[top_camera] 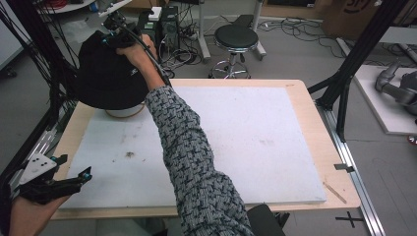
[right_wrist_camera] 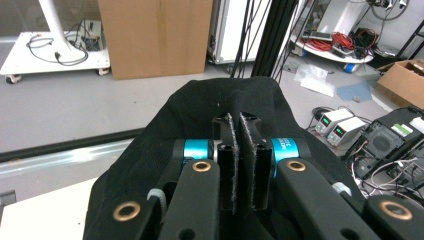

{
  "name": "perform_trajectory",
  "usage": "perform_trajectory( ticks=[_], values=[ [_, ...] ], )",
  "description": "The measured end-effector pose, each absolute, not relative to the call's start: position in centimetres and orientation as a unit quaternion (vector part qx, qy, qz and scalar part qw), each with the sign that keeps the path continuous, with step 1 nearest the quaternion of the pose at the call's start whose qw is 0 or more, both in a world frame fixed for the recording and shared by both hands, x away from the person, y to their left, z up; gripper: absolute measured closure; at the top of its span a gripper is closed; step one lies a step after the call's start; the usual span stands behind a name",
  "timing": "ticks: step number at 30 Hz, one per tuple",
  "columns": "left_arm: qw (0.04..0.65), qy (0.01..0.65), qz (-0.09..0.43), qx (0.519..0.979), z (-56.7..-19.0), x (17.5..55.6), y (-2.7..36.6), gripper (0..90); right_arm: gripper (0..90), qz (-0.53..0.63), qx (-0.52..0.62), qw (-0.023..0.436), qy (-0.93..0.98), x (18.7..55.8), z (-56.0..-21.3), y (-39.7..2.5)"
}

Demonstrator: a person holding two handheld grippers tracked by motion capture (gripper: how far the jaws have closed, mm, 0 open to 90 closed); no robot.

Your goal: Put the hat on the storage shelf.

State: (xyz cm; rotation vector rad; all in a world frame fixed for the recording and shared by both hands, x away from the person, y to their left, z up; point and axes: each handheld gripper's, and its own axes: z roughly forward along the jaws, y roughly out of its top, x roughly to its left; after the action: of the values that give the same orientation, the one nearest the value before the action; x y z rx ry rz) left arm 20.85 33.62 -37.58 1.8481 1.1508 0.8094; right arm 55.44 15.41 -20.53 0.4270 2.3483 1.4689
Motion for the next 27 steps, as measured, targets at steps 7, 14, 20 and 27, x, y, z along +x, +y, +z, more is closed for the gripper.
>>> perform_trajectory(
  ticks=[7,14,20,27],
  values=[
    [0.398,0.455,0.32,0.729,-37.6,20.8,33.6,17.4,86.0,0.515,0.155,0.169,0.826,55.4,-20.6,15.4],
    [0.4,0.453,0.319,0.73,-37.5,20.9,33.5,17.3,81.4,0.525,0.155,0.172,0.819,55.3,-20.2,14.6],
    [0.402,0.447,0.318,0.733,-37.5,21.4,33.0,17.4,75.4,0.525,0.17,0.176,0.815,55.4,-20.0,12.8],
    [0.407,0.438,0.311,0.739,-37.5,22.5,32.1,17.4,70.4,0.528,0.182,0.187,0.808,55.3,-19.8,9.4]
  ],
)
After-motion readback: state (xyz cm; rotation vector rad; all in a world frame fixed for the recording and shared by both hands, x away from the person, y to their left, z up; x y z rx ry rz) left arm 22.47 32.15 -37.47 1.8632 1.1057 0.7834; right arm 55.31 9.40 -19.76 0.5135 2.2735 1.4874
